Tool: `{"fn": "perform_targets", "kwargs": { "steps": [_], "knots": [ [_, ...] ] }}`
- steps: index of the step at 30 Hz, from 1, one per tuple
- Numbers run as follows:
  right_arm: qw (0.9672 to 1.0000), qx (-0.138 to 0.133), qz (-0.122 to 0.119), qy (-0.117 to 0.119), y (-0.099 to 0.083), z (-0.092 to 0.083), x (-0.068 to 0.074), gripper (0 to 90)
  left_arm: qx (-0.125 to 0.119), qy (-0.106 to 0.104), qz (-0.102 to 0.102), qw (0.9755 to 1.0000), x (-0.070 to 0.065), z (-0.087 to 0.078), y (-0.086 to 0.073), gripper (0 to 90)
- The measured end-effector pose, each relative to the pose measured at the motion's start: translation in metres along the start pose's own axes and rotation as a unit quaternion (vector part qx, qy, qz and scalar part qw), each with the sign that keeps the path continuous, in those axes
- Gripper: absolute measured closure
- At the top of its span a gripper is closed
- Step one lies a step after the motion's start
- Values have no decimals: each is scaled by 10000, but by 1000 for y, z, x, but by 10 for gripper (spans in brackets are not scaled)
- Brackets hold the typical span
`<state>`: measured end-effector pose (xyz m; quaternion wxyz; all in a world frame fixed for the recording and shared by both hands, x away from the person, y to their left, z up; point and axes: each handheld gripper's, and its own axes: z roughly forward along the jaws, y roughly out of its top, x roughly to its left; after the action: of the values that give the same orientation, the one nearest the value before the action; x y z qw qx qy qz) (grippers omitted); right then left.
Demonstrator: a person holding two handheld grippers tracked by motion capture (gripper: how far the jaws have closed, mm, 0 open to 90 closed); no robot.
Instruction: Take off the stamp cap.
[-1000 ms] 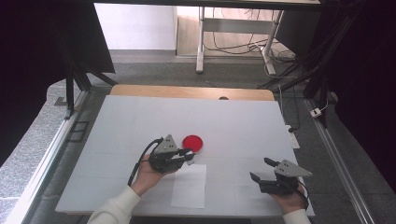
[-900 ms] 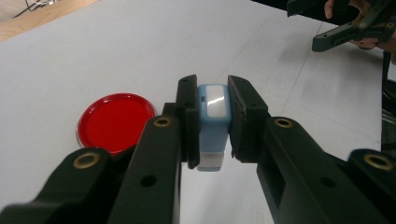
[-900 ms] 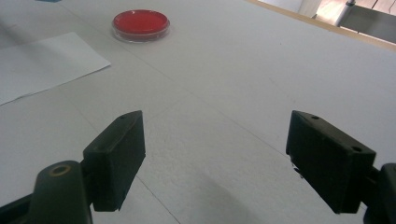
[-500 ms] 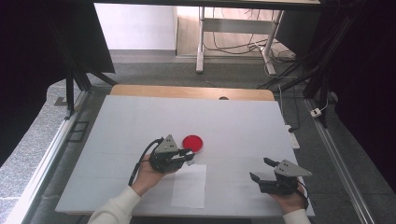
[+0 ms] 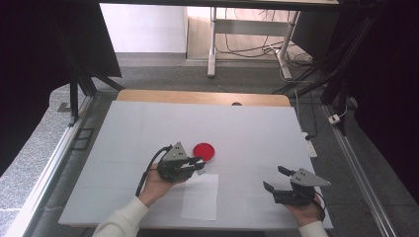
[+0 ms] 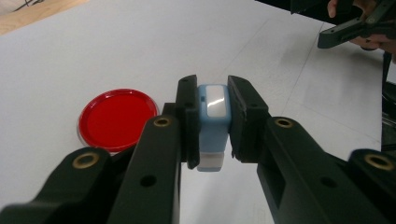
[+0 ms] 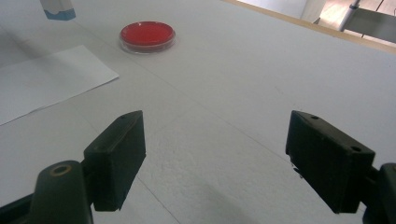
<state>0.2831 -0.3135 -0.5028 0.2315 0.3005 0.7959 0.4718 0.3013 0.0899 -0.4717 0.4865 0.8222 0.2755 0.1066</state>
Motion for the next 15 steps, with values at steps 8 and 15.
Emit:
{"fn": "perform_targets", "kwargs": {
  "steps": [8, 15],
  "knots": [
    [9999, -98, 71, 56, 5, 5, 1, 203, -75, -84, -12, 9999, -2, -3, 2, 748],
    [9999, -95, 17, 54, 10, 5, 9, 209, -65, -2, 90, 9999, -4, -7, 1, 748]
  ]
}}
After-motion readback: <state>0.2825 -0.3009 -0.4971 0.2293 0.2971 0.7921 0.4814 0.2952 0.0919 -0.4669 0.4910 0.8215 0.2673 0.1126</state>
